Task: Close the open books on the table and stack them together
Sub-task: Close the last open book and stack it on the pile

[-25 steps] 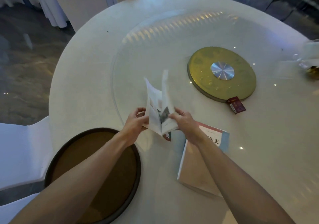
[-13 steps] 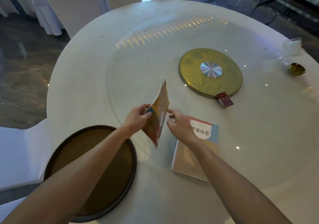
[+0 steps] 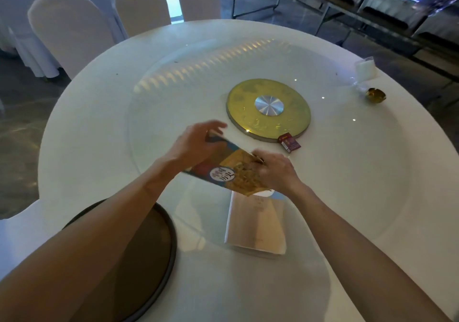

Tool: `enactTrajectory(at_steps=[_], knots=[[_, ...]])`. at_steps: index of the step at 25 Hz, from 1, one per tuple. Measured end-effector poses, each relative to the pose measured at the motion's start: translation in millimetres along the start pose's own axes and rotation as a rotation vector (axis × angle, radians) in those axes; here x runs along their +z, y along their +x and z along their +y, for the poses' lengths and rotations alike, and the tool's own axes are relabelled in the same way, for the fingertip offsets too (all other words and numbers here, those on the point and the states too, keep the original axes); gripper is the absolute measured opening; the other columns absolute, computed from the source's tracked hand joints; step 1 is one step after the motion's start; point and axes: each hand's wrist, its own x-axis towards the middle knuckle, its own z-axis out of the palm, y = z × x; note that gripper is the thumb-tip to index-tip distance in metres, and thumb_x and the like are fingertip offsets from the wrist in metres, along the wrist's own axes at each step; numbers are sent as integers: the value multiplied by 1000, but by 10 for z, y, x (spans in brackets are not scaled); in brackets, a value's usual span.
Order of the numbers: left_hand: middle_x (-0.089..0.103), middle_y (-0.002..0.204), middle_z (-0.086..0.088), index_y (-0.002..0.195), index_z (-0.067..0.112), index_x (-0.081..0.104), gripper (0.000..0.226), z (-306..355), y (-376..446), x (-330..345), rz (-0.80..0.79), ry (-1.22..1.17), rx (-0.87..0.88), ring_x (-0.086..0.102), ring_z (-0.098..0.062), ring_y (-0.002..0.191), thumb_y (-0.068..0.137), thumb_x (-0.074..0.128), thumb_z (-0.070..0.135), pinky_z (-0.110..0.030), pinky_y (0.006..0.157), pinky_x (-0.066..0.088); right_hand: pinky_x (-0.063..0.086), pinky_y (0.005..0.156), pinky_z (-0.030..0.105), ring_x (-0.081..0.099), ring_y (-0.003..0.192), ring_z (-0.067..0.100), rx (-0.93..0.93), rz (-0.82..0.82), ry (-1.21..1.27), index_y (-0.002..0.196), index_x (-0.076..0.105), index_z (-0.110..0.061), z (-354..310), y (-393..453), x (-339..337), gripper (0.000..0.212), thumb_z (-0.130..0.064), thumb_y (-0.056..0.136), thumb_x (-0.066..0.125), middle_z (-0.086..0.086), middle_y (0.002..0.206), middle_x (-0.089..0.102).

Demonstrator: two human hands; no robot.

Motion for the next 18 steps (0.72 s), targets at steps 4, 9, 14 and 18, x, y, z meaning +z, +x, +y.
enactTrajectory(at_steps=[4, 9, 14, 18], knots=[[56, 135, -8, 143, 11, 49, 70, -200, -26, 291, 278, -212, -385, 57, -21, 120, 84, 79, 34, -34, 97, 47, 60, 82, 50, 74, 90, 27, 304, 143, 478, 100, 75, -24, 330, -173, -43, 12, -30, 91, 69, 7, 99, 81], [68, 120, -21, 134, 1, 55, 49, -458, -490, 1011, -172, -676, -765, 71, -31, 96, 96, 65, 31, -41, 83, 60, 60, 80, 41, 73, 85, 23, 542, 157, 998, 107, 76, -18, 739, -475, 91, 14, -12, 97, 68, 4, 95, 81], [71, 100, -17, 115, 3, 68, 22, -564, -743, 1521, -144, -608, -800, 69, -26, 86, 94, 65, 5, -32, 68, 60, 60, 58, 27, 76, 72, 13, 690, 98, 1037, 113, 77, -11, 1082, -730, 448, 18, -10, 98, 67, 3, 91, 81], [74, 93, -13, 110, 5, 73, 21, -779, -922, 1792, -187, -446, -843, 70, -27, 86, 90, 67, 9, -49, 83, 62, 66, 77, 42, 79, 89, 28, 785, 72, 960, 112, 77, -6, 1296, -873, 797, 19, -12, 97, 68, 14, 102, 82]])
